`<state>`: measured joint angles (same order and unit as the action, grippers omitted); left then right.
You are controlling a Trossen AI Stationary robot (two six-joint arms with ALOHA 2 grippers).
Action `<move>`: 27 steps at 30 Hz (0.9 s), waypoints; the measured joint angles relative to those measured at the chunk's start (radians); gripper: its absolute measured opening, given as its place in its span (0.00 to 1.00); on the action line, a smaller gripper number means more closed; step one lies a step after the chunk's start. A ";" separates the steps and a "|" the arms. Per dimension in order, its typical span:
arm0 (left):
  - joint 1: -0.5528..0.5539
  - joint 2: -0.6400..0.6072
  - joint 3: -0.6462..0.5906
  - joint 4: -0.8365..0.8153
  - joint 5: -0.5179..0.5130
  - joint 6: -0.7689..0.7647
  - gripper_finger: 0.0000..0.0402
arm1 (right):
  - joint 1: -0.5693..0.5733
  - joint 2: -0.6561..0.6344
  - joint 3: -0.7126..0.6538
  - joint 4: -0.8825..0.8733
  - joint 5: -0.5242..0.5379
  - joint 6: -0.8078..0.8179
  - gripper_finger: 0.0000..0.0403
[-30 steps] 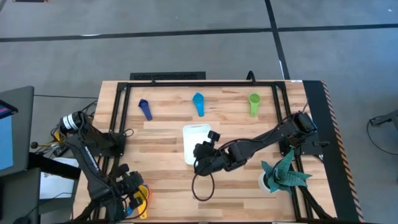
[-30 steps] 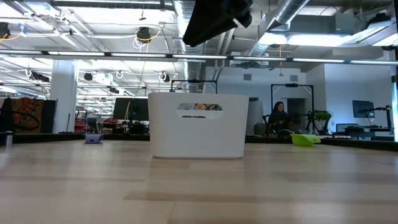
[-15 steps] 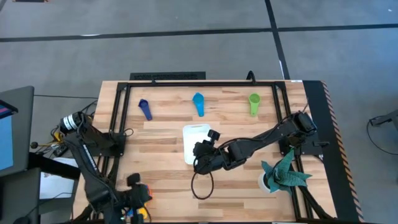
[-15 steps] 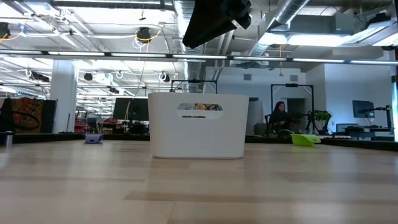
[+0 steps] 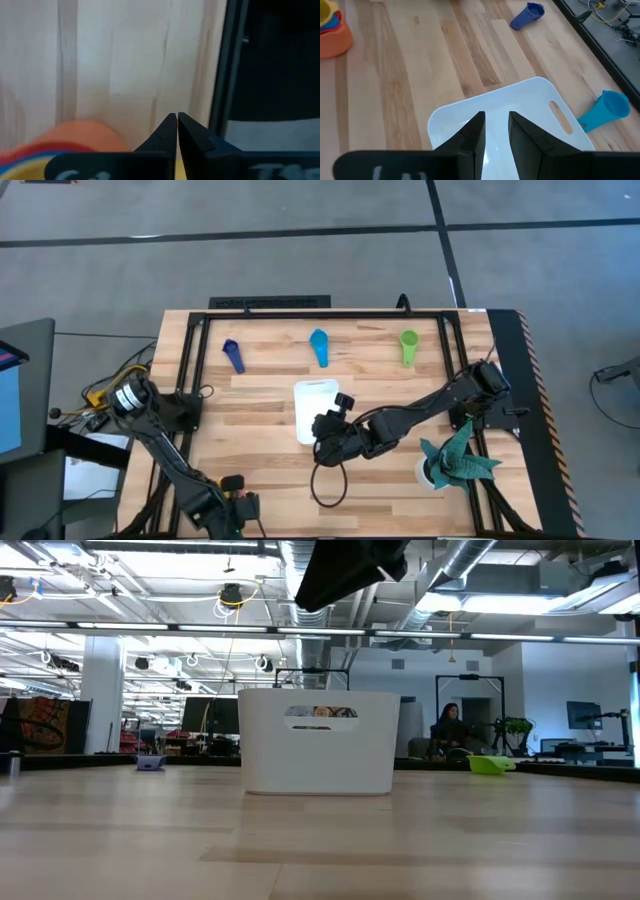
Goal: Nest measuring cups in basket
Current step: Stack the green nest measuring cup into the yellow nest measuring cup
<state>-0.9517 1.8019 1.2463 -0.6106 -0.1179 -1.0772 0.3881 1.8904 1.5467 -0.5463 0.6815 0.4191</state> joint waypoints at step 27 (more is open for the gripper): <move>0.009 0.110 0.079 -0.094 0.085 0.049 0.00 | -0.003 0.000 0.000 0.002 -0.001 0.001 0.27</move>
<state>-0.9424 1.9117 1.3254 -0.7044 -0.0324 -1.0283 0.3847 1.8904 1.5467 -0.5448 0.6807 0.4202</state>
